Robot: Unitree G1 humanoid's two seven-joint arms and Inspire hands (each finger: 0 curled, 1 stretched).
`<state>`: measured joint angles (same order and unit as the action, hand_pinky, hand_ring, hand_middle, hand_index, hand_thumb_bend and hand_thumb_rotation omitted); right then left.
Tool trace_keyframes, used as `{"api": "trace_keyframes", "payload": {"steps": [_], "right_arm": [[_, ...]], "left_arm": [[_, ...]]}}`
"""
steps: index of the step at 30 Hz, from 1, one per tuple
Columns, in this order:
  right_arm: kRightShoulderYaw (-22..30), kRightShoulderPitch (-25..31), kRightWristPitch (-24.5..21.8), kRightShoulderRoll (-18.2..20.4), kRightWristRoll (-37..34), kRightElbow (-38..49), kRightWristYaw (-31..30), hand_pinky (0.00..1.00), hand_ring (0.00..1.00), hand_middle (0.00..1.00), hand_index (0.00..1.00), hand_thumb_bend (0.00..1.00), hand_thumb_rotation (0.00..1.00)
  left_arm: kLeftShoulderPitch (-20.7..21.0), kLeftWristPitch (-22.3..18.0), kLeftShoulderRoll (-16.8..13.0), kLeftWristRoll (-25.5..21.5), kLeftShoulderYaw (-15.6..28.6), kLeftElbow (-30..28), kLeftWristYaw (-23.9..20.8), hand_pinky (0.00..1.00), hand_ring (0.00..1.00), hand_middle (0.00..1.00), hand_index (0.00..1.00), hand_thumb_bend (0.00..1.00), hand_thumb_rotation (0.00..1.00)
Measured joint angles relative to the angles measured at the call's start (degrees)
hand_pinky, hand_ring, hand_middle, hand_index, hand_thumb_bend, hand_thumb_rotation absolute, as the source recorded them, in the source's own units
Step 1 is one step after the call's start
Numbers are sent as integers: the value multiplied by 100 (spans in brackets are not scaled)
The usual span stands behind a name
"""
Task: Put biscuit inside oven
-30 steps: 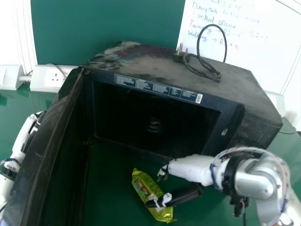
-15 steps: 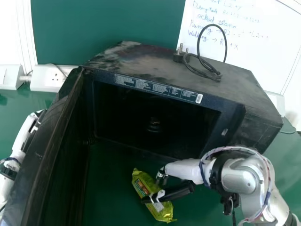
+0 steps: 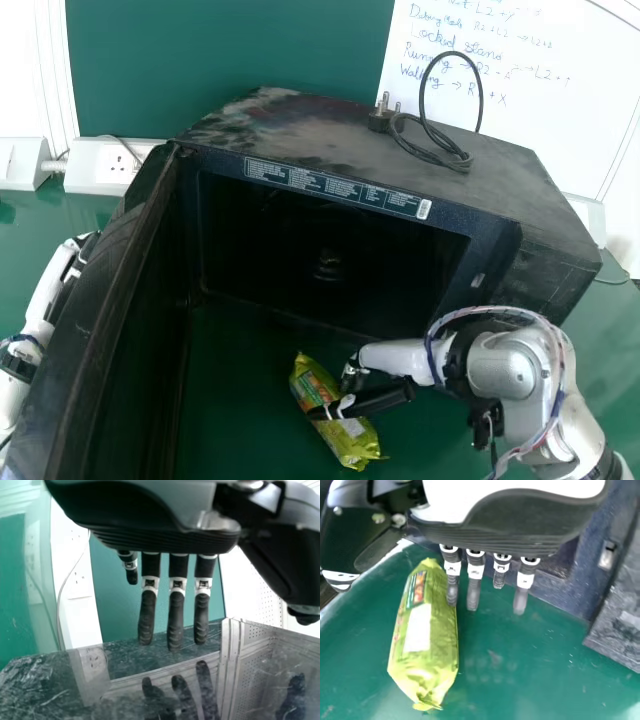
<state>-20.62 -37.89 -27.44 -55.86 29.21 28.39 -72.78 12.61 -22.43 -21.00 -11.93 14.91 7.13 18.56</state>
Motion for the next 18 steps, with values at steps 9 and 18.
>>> {"api": "trace_keyframes", "payload": {"steps": [9, 18], "right_arm": [[7, -20, 13, 8, 89, -37, -78, 90, 92, 91, 86, 100, 43], [5, 13, -47, 41, 291, 97, -46, 71, 79, 79, 70, 100, 42]], "left_arm": [[0, -33, 0, -2, 0, 9, 57, 28, 36, 41, 48, 51, 6], [1, -55, 0, -44, 1, 34, 109, 28, 37, 41, 48, 51, 6]]}}
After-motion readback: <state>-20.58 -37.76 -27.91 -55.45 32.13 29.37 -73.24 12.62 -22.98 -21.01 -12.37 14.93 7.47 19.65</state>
